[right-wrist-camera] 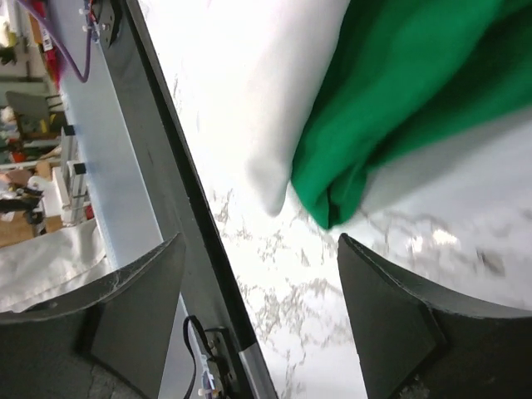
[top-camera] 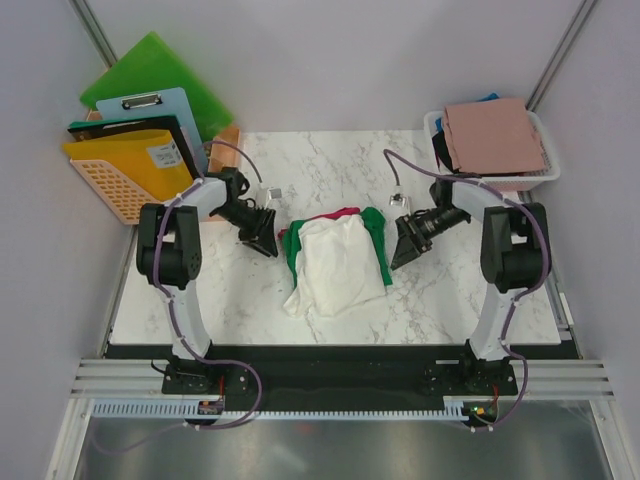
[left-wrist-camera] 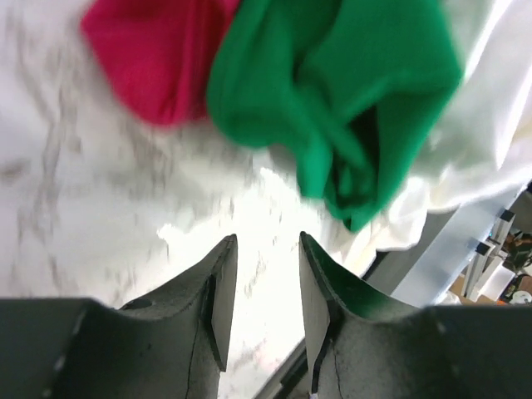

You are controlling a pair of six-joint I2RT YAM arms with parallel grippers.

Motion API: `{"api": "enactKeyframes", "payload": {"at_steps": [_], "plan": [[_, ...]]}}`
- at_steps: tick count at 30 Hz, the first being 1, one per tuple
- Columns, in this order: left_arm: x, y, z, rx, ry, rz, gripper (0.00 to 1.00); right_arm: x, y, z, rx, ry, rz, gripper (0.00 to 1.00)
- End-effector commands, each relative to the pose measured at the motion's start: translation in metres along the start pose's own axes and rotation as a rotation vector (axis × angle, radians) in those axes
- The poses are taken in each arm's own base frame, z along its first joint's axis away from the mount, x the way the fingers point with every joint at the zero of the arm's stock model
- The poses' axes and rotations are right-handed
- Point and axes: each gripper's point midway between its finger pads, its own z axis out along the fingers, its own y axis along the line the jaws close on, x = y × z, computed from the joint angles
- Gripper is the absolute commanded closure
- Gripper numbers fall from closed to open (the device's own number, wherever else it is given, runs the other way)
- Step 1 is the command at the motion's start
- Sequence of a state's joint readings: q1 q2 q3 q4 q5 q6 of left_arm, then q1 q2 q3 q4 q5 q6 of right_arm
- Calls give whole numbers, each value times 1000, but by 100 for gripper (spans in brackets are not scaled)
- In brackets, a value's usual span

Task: Fold and stack the t-shirts
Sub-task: Neatly place the folded tshirt to the corner

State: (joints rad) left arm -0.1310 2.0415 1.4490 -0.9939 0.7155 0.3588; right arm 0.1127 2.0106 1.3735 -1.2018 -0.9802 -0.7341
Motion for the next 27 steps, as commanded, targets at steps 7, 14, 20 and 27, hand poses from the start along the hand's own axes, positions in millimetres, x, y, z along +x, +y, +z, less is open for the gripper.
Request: {"api": "enactKeyframes", "payload": {"at_steps": [7, 14, 20, 27], "plan": [[17, -14, -80, -196, -154, 172, 53, 4, 24, -62, 354, -67, -190, 2], [14, -6, -140, -446, -369, 210, 47, -48, 33, -30, 558, -78, -345, 2], [17, -23, -172, -568, -542, 221, 4, -124, 14, -10, 766, -188, -344, 2], [31, -19, -162, -563, -521, 187, 2, -182, 17, 10, 863, -236, -369, 2]]}}
